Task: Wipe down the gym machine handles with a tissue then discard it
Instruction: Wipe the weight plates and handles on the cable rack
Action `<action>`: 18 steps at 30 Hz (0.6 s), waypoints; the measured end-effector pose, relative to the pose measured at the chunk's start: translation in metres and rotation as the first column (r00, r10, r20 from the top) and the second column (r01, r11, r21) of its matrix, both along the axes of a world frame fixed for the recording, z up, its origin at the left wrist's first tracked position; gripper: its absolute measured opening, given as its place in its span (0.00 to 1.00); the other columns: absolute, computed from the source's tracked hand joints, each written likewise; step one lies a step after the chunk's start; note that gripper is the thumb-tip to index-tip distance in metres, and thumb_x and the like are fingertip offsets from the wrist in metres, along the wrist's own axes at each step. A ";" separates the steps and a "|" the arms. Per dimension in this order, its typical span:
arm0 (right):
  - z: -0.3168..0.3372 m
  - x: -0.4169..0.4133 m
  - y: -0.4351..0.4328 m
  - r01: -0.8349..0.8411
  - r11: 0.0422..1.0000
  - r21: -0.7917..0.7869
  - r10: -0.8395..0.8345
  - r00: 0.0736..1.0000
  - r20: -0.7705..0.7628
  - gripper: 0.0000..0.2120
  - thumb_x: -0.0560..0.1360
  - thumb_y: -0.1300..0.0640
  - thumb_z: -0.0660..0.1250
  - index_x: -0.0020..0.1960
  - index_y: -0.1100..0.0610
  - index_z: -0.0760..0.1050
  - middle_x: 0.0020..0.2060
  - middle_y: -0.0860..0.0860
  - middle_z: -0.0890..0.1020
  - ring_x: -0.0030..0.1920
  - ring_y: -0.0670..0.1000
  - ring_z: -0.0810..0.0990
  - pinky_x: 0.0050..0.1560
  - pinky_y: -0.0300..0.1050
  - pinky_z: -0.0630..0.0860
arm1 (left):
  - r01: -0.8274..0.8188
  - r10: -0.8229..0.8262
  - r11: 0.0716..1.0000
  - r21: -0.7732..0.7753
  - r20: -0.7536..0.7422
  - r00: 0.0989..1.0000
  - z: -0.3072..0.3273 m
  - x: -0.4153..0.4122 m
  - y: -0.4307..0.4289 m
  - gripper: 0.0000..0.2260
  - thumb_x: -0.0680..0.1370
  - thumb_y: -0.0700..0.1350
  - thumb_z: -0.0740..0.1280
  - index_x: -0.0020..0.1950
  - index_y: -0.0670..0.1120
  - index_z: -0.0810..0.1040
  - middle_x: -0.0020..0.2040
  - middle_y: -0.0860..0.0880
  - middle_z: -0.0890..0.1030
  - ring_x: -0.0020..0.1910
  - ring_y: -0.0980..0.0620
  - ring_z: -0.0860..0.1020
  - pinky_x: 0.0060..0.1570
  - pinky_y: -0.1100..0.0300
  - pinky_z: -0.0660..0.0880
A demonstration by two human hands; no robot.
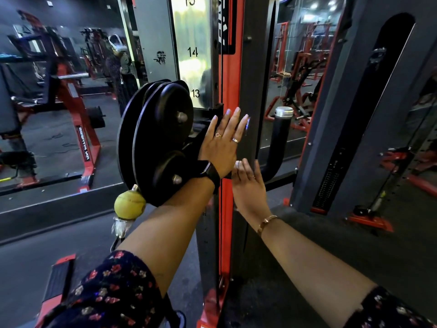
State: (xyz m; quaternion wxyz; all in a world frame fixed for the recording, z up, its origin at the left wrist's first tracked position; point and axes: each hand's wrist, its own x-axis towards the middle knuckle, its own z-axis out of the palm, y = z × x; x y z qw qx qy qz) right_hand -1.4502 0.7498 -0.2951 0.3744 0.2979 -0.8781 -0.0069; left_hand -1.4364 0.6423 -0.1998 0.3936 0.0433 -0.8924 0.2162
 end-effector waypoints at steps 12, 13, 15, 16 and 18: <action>-0.008 -0.005 0.017 0.088 0.996 -0.024 -0.090 0.993 -0.070 0.28 0.70 0.59 0.65 0.67 0.68 0.67 0.62 0.63 0.75 0.67 0.62 0.71 0.74 0.60 0.47 | 0.081 -0.078 0.997 0.022 -0.101 0.992 -0.005 -0.006 0.002 0.33 0.73 0.39 0.63 0.78 0.45 0.58 0.77 0.44 0.62 0.76 0.44 0.61 0.74 0.48 0.46; -0.002 -0.004 0.010 0.113 0.992 -0.059 -0.115 0.993 -0.030 0.26 0.68 0.60 0.68 0.64 0.69 0.71 0.57 0.63 0.78 0.63 0.62 0.75 0.73 0.61 0.48 | 0.082 -0.079 0.996 0.027 -0.103 0.992 -0.006 -0.006 0.003 0.33 0.73 0.40 0.62 0.78 0.45 0.58 0.77 0.44 0.62 0.76 0.44 0.61 0.74 0.48 0.46; 0.007 -0.001 -0.008 0.103 0.992 -0.066 -0.100 0.994 0.050 0.24 0.66 0.61 0.73 0.61 0.66 0.76 0.54 0.61 0.80 0.61 0.60 0.77 0.73 0.61 0.56 | 0.073 -0.070 0.997 0.025 -0.104 0.992 -0.007 -0.006 0.003 0.31 0.74 0.42 0.58 0.78 0.45 0.58 0.77 0.44 0.61 0.76 0.44 0.60 0.74 0.48 0.45; 0.006 0.001 -0.013 0.058 0.997 -0.056 -0.054 0.997 0.059 0.24 0.66 0.62 0.74 0.61 0.64 0.77 0.56 0.60 0.80 0.62 0.59 0.76 0.72 0.62 0.60 | 0.069 -0.065 0.997 0.026 -0.104 0.992 -0.009 -0.007 0.004 0.31 0.75 0.44 0.56 0.78 0.45 0.57 0.77 0.44 0.61 0.76 0.44 0.59 0.74 0.48 0.44; -0.001 0.004 -0.012 -0.079 0.996 -0.029 0.080 0.996 0.050 0.27 0.64 0.65 0.73 0.63 0.63 0.76 0.61 0.60 0.78 0.65 0.59 0.75 0.69 0.62 0.65 | 0.072 -0.068 0.997 0.034 -0.114 0.991 -0.011 -0.009 0.004 0.29 0.77 0.44 0.56 0.79 0.46 0.55 0.78 0.44 0.60 0.77 0.44 0.58 0.74 0.48 0.43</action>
